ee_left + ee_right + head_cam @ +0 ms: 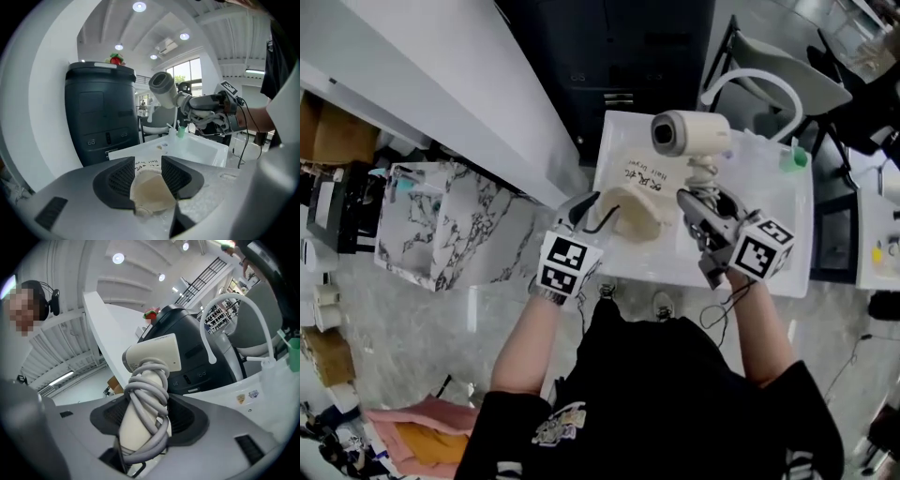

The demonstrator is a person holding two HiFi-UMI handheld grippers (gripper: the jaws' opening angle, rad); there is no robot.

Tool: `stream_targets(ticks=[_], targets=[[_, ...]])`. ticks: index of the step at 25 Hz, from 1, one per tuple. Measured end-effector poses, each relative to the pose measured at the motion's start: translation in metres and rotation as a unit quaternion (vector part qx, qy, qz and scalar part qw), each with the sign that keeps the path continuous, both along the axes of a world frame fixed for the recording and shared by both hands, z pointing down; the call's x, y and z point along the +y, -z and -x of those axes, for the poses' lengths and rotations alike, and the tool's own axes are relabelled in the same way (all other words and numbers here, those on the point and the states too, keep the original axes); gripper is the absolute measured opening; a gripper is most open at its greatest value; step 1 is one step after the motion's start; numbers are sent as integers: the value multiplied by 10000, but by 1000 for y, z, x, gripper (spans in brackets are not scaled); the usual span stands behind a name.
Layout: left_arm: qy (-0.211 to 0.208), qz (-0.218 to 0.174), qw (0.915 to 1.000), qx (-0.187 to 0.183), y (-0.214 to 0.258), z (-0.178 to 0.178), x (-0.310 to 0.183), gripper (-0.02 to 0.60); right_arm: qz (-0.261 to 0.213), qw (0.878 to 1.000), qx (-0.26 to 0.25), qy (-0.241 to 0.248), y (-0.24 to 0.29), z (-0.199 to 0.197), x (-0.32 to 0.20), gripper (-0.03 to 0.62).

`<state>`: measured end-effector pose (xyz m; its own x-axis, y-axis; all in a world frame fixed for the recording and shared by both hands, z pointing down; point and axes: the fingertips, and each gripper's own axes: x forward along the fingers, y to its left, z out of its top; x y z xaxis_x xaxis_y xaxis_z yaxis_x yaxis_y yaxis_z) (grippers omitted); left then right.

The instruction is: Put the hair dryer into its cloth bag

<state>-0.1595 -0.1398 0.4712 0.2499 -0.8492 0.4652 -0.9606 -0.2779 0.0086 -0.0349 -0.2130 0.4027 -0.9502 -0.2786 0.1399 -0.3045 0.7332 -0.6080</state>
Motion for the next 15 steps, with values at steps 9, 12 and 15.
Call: stream_targets(ticks=[9, 12, 15], targets=[[-1111, 489, 9917, -431, -61, 15, -33, 164, 199, 9977, 226, -604, -23, 20, 2, 241], [-1433, 619, 9869, -407, -76, 12, -45, 164, 278, 9960, 329, -788, -28, 19, 3, 241], [-1684, 737, 9822, -386, -88, 9, -53, 164, 359, 9937, 453, -955, -35, 17, 8, 241]])
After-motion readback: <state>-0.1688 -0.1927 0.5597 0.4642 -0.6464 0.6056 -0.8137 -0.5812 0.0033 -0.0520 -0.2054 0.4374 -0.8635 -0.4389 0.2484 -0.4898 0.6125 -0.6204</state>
